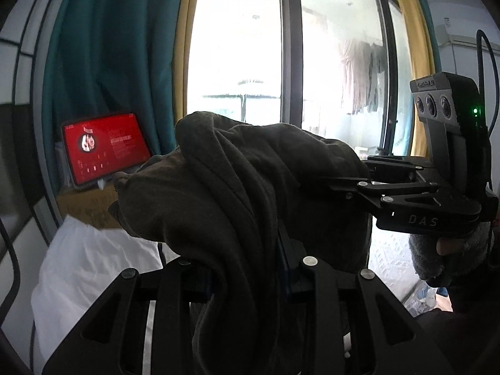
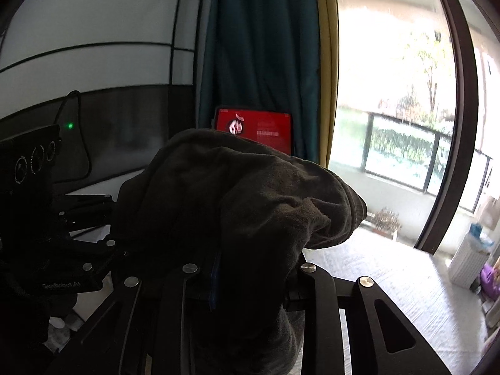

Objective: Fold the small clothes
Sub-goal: 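Carry the rolled grey shirt with both tools toward the pillow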

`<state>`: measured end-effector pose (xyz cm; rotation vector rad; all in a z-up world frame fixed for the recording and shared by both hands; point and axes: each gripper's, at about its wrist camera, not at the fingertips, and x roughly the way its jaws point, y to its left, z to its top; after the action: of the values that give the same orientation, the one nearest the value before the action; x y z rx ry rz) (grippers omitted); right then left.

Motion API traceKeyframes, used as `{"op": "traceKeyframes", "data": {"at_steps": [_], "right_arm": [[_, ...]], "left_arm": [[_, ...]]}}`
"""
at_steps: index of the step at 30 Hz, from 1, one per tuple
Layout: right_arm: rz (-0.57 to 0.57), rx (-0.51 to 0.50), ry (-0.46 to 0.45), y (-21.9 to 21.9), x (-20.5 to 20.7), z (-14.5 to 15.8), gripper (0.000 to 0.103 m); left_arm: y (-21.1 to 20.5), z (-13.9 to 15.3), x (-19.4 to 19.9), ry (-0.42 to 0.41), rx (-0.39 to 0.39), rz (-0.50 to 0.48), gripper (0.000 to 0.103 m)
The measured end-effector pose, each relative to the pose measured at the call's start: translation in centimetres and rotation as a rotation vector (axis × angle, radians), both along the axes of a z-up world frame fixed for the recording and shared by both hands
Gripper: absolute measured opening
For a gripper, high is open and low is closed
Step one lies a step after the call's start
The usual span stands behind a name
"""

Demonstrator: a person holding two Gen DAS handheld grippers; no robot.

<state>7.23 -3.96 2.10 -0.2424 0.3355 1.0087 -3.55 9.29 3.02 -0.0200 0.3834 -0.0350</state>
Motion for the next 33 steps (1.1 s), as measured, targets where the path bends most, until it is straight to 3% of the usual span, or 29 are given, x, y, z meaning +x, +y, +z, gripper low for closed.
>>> {"op": "traceKeyframes", "data": {"at_steps": [11, 33], "right_arm": [[-0.023, -0.054, 0.146, 2.2, 5.5, -5.2, 0.029], [-0.046, -0.16, 0.326, 4.2, 14.5, -12.7, 0.029]], "left_arm": [[1.2, -4.1, 4.9, 0.143, -0.038, 0.005, 0.029], [3.7, -9.2, 12.8, 0.328, -0.11, 0.026, 0.029]]}}
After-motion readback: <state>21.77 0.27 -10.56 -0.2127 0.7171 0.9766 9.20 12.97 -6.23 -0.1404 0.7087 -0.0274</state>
